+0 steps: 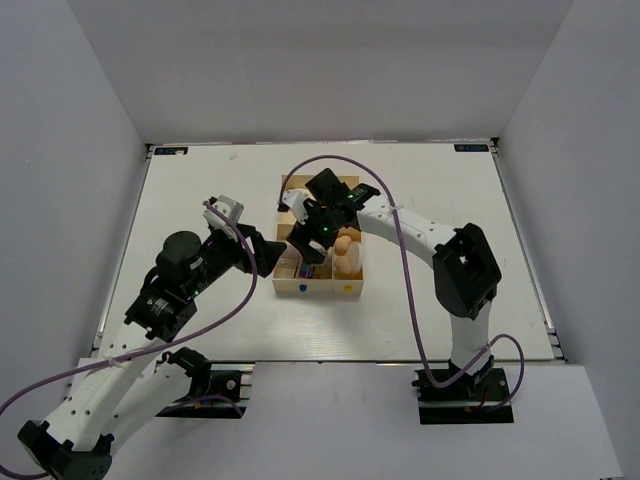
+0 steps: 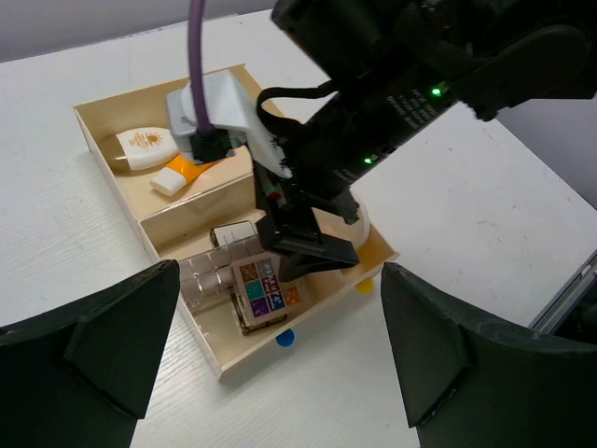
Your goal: Organize the makeup
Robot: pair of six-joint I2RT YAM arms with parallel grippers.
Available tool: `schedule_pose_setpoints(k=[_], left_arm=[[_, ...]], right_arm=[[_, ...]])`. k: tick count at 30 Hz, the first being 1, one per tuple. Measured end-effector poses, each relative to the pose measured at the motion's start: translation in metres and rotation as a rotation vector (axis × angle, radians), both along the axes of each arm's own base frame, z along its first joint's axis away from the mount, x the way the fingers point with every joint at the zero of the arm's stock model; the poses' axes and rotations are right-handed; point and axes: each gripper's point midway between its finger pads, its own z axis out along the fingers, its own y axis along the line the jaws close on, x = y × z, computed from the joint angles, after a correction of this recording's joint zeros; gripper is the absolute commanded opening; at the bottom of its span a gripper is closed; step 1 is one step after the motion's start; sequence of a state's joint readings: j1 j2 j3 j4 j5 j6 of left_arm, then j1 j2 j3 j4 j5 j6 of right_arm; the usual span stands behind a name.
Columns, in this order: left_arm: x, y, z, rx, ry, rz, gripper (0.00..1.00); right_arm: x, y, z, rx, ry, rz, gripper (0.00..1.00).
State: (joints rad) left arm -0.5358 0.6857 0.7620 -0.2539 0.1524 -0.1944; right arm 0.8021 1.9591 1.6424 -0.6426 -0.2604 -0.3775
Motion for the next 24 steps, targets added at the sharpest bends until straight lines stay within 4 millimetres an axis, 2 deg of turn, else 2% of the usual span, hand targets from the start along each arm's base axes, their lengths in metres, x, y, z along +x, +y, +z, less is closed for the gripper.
schedule_pose_setpoints(k=[4,8,11,14,16,21,24], left_arm=[[0.001,0.001,0.0,0.003,-0.002,0.007,0.98],[0.002,0.002,0.0,0.006,-0.006,0.012,0.98],[0.001,0.003,0.001,0.008,-0.012,0.013,0.98],[0.002,0.003,0.001,0.009,-0.013,0.013,0.98],[0.002,0.002,0.0,0.013,-0.01,0.013,0.98],[0.007,0.0,-0.009,0.032,0.014,0.012,0.98],[0.009,-0.001,-0.014,0.044,0.028,0.012,0.98]], right_arm=[[-0.005,-0.015,0.009,0.0,-0.026,-0.019,0.89],[-0.004,-0.042,0.037,0.03,-0.107,-0.072,0.89],[0.009,-0.077,0.067,0.09,-0.208,-0.175,0.89],[0.014,-0.13,0.093,0.146,-0.299,-0.323,0.89],[0.004,-0.154,0.104,0.181,-0.334,-0.383,0.89],[-0.039,-0.183,0.123,0.317,-0.442,-0.43,0.89],[-0.061,-0.203,0.127,0.385,-0.516,-0.461,0.89]])
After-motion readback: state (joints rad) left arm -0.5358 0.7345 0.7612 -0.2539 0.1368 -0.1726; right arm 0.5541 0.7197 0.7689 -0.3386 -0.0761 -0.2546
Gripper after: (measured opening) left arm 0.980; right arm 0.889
